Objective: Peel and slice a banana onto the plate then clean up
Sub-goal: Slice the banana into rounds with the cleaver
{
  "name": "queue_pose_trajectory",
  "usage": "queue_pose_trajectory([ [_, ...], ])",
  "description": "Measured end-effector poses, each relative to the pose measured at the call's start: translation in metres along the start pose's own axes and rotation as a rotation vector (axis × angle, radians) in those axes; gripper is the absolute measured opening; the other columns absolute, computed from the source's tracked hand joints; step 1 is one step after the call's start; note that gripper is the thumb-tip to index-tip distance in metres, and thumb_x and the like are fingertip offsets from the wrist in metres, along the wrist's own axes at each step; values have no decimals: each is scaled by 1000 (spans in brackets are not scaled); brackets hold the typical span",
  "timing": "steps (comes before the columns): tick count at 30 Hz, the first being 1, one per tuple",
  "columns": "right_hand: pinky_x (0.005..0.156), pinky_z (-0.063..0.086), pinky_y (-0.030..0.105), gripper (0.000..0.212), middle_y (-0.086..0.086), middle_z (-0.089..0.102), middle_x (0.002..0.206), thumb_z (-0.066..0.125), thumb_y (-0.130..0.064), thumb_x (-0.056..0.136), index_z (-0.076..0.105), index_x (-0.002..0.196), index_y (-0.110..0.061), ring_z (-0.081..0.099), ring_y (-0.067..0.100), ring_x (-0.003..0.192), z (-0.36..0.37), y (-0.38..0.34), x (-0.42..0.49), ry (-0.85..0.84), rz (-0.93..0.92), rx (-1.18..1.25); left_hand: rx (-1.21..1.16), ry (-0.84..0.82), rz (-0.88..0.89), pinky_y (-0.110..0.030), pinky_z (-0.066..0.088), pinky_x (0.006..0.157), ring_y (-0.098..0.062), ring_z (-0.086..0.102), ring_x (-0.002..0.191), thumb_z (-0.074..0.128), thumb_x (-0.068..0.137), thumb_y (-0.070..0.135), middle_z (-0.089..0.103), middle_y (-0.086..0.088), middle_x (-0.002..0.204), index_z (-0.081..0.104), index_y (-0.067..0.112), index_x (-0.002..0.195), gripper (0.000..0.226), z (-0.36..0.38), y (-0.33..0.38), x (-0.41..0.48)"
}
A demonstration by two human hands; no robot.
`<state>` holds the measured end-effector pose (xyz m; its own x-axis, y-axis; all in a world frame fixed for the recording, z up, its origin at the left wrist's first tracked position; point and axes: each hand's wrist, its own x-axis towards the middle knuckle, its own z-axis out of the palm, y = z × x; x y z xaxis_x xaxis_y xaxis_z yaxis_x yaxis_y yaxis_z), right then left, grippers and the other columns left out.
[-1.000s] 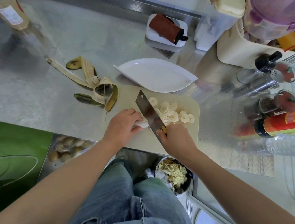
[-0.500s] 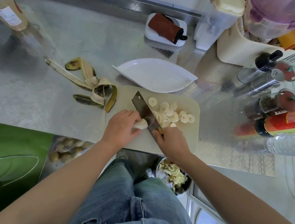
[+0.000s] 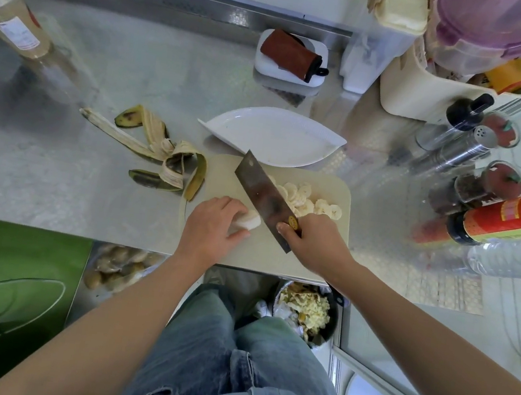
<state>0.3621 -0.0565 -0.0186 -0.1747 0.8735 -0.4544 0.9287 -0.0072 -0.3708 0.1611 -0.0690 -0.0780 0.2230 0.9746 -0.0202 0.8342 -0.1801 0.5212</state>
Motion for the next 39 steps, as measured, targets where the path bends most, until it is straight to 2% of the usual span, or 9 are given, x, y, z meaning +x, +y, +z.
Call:
queue_pose_trajectory([
  [7,46,28,28,50,1,41,49,46,-38,97,39,52,-17,40,15,46,-4,-4,-6,-13,-3,-31,32,14,11,-30,46,70,-21,58,84,77,76,26,66,-3,97,64,15,101,30,0,2,-1],
  [11,50,35,31,49,2,44,50,46,-39,98,45,56,-14,42,17,47,-4,-5,-8,-20,-12,-32,46,13,7,-24,37,68,-20,57,84,77,76,26,66,-3,96,65,14,99,28,1,2,-1],
  [14,53,38,32,48,2,45,51,45,-39,98,45,56,-14,44,17,48,-2,-5,-8,-27,-23,-69,47,16,8,-26,38,68,-21,57,83,77,76,24,66,-3,94,65,14,97,27,1,2,0],
  [20,45,22,26,49,1,38,55,45,-35,98,33,54,-17,38,15,50,6,-8,-10,5,-32,-107,37,26,8,-29,40,67,-22,57,80,79,73,22,65,-3,90,66,13,95,27,3,3,0],
  [26,45,24,29,40,1,38,57,42,-34,99,45,67,-10,47,25,60,23,-12,-6,4,-5,-63,37,28,-5,-30,42,68,-20,56,80,80,73,23,65,-2,91,65,15,95,28,3,4,0],
  [32,45,21,27,50,1,35,55,42,-33,100,29,54,-19,42,23,57,28,-12,-1,-30,-7,-48,30,20,-8,-30,43,67,-19,55,80,78,74,25,64,-1,91,64,16,96,28,3,4,0],
  [35,47,25,30,51,2,37,52,43,-32,100,34,52,-17,38,17,50,21,-8,-1,0,-28,-10,1,29,-13,-30,43,67,-20,55,80,79,74,22,64,-2,92,64,14,97,28,3,4,-1],
  [39,53,35,33,48,5,46,53,45,-36,98,51,60,-7,47,23,53,11,-2,-1,64,-18,26,-60,48,-57,-25,40,68,-19,55,83,76,77,20,63,-2,94,61,14,99,27,6,9,0],
])
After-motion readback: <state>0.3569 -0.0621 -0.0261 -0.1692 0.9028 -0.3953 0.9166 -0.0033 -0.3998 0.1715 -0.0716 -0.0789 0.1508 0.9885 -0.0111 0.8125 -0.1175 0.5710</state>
